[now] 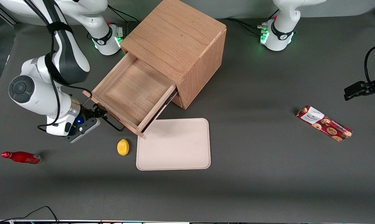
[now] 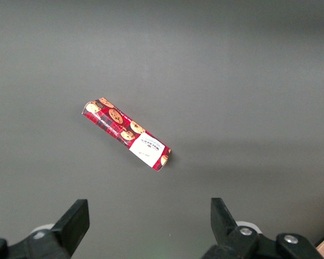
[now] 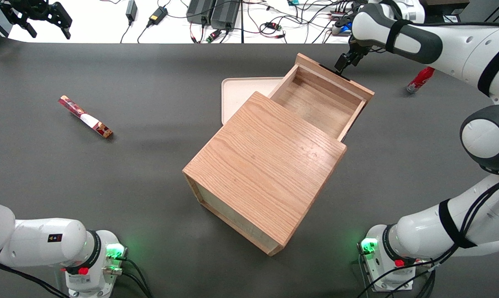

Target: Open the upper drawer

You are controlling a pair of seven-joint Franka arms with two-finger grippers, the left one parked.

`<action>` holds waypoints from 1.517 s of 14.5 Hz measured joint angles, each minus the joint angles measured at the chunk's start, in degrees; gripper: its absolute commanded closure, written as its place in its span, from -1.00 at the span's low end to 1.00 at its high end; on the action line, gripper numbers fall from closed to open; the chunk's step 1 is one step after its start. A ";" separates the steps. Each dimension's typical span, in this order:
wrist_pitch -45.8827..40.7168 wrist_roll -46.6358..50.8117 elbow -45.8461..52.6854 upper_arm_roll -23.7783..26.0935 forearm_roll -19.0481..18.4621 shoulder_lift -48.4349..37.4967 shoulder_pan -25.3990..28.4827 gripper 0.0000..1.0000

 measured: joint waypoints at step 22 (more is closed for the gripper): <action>-18.49 26.48 3.88 -13.22 0.01 -19.28 0.88 -1.00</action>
